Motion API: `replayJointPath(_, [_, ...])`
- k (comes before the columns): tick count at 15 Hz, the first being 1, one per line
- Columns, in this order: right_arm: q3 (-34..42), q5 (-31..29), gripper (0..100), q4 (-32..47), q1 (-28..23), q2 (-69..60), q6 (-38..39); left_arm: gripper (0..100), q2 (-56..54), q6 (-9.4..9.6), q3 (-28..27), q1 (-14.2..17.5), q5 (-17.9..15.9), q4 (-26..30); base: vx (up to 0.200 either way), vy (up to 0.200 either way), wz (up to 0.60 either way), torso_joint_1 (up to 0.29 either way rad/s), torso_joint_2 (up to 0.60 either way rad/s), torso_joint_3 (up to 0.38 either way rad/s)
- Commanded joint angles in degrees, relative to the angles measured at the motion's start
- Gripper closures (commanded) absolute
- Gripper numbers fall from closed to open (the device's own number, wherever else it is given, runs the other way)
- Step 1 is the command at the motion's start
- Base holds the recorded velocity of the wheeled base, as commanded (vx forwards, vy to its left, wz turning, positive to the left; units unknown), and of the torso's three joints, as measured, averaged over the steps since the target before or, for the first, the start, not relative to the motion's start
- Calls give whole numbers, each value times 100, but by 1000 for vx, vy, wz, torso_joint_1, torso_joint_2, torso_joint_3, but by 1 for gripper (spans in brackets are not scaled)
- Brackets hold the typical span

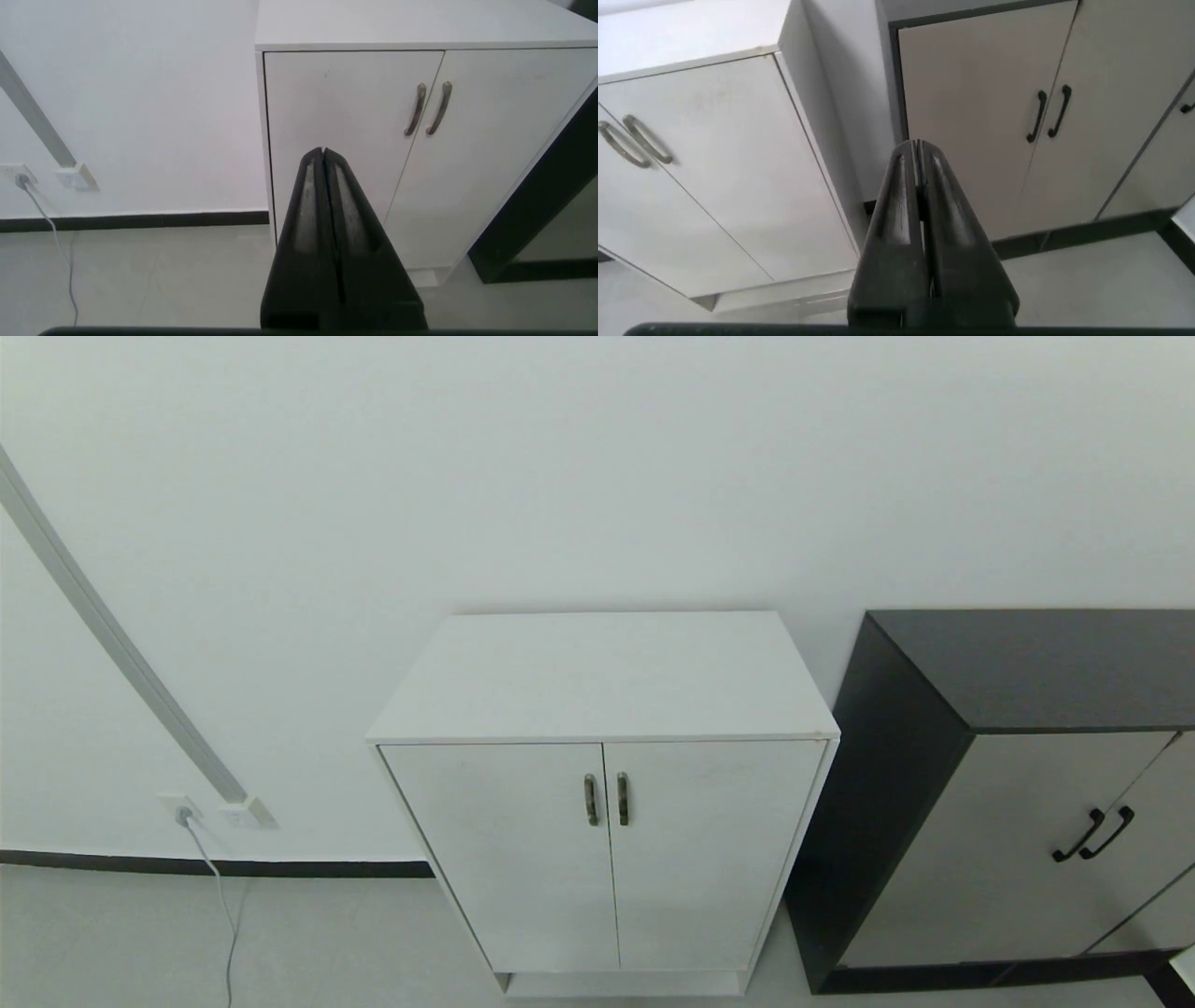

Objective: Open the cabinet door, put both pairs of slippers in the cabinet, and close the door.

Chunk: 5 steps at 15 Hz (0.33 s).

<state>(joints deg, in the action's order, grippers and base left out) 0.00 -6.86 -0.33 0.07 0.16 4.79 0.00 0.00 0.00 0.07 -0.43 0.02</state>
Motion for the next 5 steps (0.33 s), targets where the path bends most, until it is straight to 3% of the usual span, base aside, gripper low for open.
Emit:
replayJointPath(1, [0,10,100,-2,1,-7,-22,100,9,0,0,1,-1,-2,0,0,0,0,0,0])
replayJointPath(5, [0,54,100,15,1,-7,-136,100,9,0,0,1,-1,-2,0,0,0,0,0,0])
